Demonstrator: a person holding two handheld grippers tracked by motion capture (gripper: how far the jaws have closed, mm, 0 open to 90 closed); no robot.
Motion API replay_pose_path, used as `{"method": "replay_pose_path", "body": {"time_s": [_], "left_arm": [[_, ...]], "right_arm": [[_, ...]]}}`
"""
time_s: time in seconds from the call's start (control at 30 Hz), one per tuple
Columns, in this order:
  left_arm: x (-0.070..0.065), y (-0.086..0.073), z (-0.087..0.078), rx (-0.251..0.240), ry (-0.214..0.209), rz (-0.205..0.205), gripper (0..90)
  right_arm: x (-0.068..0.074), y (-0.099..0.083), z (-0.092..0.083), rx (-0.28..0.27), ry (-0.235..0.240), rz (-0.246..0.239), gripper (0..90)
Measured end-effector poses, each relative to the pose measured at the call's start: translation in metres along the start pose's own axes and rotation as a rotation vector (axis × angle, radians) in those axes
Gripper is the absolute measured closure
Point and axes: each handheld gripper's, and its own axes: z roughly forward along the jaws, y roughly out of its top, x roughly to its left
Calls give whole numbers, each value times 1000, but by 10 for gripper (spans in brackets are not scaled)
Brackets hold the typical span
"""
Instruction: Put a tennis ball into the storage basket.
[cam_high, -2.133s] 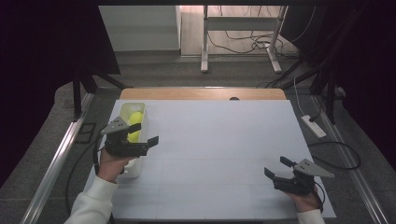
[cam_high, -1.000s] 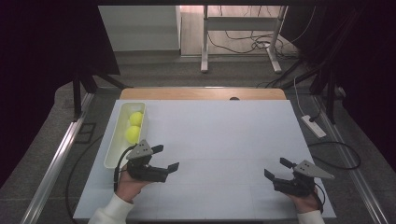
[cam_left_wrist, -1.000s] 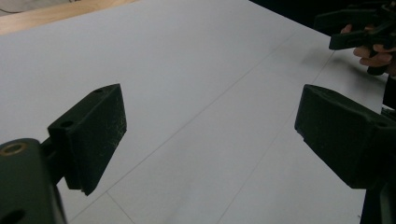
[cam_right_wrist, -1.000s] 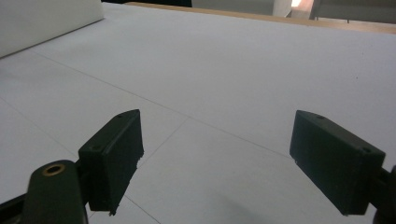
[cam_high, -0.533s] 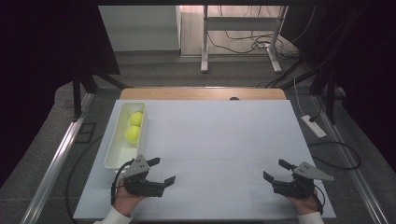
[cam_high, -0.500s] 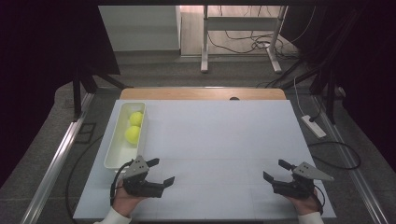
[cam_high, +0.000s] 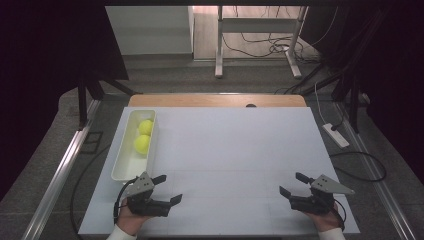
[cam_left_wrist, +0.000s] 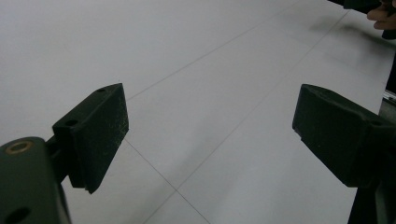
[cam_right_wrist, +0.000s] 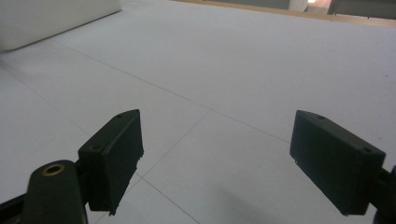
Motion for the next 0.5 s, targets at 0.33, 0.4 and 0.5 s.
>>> {"method": "replay_pose_path", "body": {"time_s": [0.33, 0.4, 0.5], "left_arm": [[0, -3, 3, 14, -5, 0, 110], [0, -3, 4, 13, -6, -2, 110], [0, -3, 4, 16, -9, -3, 110]], "right_arm": [[1, -1, 0, 4, 8, -3, 168], [1, -1, 0, 5, 9, -4, 168], [1, -1, 0, 5, 9, -4, 168]]}}
